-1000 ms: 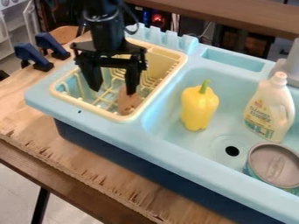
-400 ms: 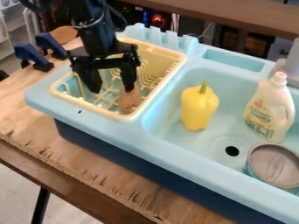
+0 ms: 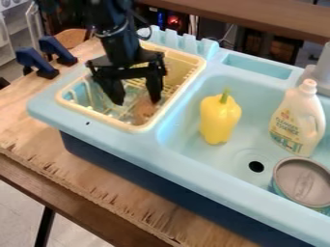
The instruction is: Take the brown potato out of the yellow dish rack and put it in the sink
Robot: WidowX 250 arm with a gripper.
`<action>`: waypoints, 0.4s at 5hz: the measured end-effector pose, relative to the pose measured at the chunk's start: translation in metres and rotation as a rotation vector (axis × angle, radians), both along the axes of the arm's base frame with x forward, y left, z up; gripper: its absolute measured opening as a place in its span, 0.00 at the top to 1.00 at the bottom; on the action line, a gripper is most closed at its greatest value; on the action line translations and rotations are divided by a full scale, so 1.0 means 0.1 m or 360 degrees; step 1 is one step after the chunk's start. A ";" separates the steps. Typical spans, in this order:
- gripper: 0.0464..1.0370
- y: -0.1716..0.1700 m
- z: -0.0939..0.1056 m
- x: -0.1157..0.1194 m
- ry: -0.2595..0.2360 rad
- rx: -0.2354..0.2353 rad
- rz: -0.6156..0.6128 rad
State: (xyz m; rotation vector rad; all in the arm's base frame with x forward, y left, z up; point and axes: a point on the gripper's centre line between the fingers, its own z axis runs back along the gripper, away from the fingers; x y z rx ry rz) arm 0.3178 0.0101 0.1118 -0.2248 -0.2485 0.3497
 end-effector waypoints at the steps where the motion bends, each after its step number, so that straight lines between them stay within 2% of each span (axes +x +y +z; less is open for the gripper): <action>1: 0.04 -0.07 0.01 0.02 -0.0015 -0.0019 -0.0008; 2: 0.04 -0.17 -0.02 0.00 0.0040 -0.0012 -0.0033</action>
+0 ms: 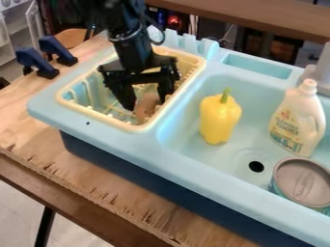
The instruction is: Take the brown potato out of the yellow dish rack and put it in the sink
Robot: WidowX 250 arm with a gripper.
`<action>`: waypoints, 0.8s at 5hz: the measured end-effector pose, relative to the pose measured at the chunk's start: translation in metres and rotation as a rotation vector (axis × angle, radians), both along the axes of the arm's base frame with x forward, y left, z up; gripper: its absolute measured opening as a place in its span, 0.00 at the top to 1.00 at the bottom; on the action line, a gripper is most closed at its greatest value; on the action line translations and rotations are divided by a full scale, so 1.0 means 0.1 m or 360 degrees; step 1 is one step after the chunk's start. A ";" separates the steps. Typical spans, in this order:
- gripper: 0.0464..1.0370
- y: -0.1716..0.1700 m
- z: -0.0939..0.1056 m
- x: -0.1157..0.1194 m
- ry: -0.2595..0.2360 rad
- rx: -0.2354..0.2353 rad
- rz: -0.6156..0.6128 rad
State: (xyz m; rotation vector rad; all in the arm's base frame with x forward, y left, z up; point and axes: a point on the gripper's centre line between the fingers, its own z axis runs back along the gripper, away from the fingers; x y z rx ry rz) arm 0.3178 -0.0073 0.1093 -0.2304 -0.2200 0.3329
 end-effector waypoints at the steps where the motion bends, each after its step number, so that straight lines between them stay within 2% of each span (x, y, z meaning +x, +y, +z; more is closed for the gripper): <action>1: 0.07 -0.01 0.01 0.01 0.0021 0.0045 -0.0009; 2: 0.25 0.01 -0.06 -0.02 0.0084 0.0057 0.0001; 3: 0.43 0.04 -0.03 -0.04 0.0118 0.0082 -0.0020; 4: 0.48 0.05 0.04 -0.04 0.0143 0.0108 -0.0062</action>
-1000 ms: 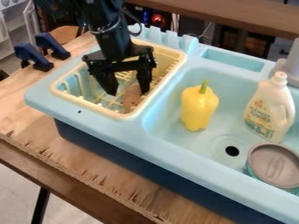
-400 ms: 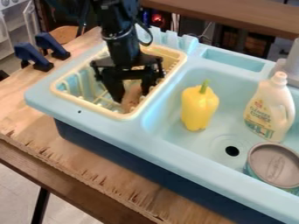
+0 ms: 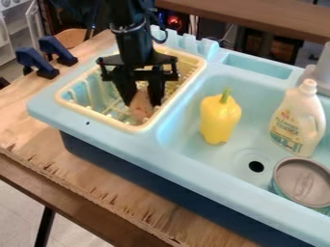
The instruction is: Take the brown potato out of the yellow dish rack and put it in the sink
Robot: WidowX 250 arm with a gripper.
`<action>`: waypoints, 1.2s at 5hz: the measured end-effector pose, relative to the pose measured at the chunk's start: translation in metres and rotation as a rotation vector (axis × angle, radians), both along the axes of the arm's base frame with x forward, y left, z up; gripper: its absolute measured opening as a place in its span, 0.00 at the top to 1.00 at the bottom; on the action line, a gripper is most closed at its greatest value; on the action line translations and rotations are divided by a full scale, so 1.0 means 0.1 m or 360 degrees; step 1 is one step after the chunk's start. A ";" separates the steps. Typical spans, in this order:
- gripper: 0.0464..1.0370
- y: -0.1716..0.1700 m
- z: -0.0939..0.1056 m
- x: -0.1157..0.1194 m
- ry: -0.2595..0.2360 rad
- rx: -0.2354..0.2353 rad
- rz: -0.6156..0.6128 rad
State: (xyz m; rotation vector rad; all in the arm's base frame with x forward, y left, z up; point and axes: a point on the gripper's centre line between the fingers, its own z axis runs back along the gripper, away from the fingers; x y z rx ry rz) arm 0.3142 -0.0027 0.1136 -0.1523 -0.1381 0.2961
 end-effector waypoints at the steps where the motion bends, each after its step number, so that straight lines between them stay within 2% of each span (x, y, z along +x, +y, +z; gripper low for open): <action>1: 0.49 -0.06 0.18 0.00 0.0025 0.0077 -0.0104; 2: 0.49 -0.26 0.45 0.00 0.0079 0.0223 -0.0213; 3: 0.49 -0.52 0.68 -0.04 0.0092 0.0371 -0.0353; 4: 0.49 -0.80 0.74 -0.11 0.0070 0.0430 -0.0535; 5: 0.49 -1.10 0.74 -0.16 0.0011 0.0428 -0.0700; 6: 0.49 -1.23 0.61 -0.23 -0.0003 0.0406 -0.0798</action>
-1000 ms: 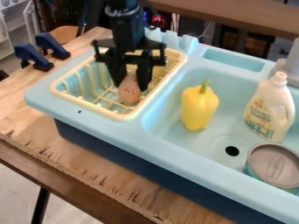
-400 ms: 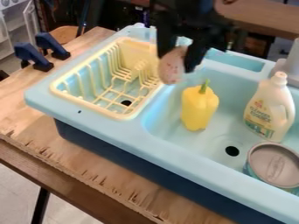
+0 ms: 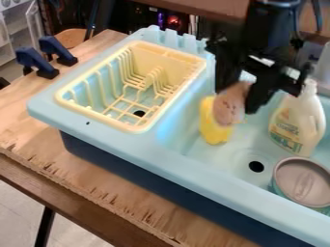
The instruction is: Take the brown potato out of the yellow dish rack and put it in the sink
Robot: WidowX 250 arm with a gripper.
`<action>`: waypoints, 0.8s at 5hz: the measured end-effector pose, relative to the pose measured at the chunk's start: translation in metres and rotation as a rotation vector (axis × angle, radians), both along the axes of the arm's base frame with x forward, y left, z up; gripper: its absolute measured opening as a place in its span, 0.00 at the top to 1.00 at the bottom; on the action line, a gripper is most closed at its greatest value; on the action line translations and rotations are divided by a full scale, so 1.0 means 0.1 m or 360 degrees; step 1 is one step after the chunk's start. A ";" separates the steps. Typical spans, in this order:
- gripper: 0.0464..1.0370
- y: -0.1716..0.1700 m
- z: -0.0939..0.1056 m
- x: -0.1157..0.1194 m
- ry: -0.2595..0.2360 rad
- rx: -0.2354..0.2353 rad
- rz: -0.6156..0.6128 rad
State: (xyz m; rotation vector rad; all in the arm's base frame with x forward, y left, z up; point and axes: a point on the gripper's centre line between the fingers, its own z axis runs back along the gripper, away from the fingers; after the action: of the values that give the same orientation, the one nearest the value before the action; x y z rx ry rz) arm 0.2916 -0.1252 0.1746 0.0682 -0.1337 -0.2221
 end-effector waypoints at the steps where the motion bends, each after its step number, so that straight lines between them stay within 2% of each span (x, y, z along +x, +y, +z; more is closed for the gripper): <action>1: 0.49 -0.13 -0.05 0.11 -0.0085 -0.0103 -0.0110; 2: 0.49 -0.18 -0.20 0.18 -0.0059 -0.0116 -0.0118; 3: 0.49 -0.21 -0.26 0.21 -0.0094 -0.0133 -0.0128; 4: 0.49 -0.28 -0.36 0.17 -0.0039 -0.0092 -0.0147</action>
State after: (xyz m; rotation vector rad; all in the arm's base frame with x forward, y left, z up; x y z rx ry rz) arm 0.3085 -0.1528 0.1385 0.0071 -0.1676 -0.3097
